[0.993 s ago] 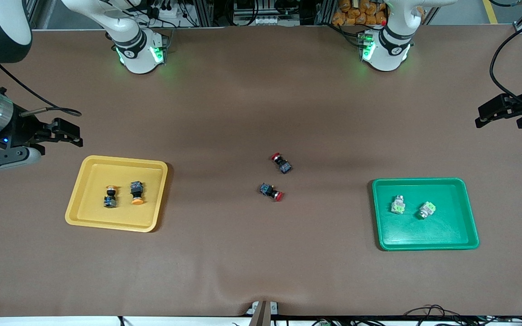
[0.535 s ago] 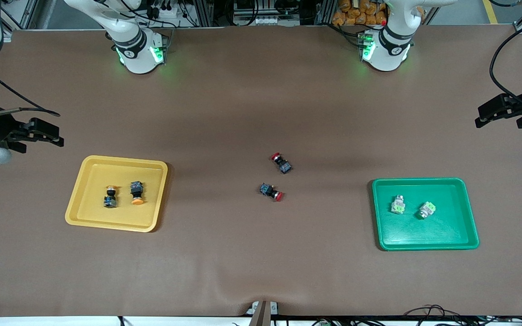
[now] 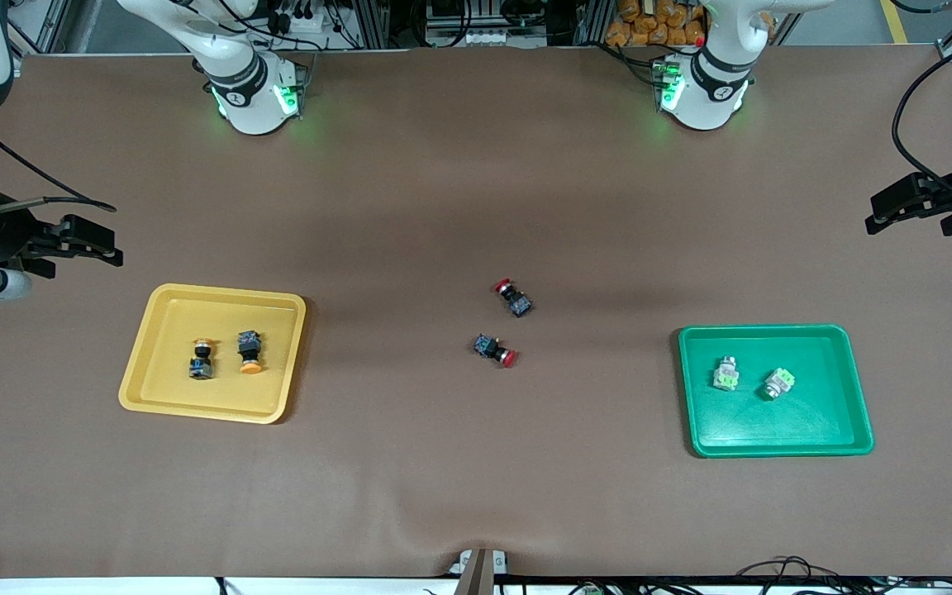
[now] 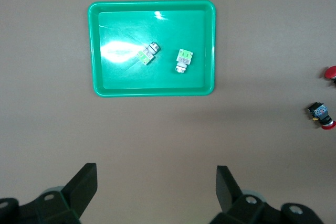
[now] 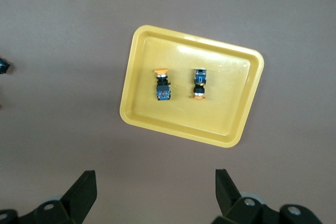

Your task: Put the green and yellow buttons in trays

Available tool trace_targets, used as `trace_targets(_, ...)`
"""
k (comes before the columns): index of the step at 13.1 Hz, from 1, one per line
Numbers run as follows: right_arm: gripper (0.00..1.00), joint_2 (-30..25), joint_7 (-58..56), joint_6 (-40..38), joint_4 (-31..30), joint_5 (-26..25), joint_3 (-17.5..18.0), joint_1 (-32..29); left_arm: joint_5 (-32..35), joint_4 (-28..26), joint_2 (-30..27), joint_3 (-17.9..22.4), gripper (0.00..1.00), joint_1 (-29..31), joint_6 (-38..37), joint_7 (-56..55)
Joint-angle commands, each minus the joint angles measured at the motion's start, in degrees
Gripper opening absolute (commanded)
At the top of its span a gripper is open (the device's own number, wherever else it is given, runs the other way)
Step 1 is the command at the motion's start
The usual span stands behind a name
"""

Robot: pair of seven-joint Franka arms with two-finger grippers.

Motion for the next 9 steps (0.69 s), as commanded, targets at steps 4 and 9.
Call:
trace_targets(4,1.0,-3.07,-3.27,1.96,-4.72,-0.57,-0.54,-3.1,-1.29,0.81,0.34,-0.03,1.0,0.47,-0.84,1.52)
trace_targets(9,1.0,-4.91,-2.76,8.03,-11.24,-0.13,-0.99,-2.93,-1.38,0.81,0.34,-0.03,1.0,0.47,-0.93,1.52)
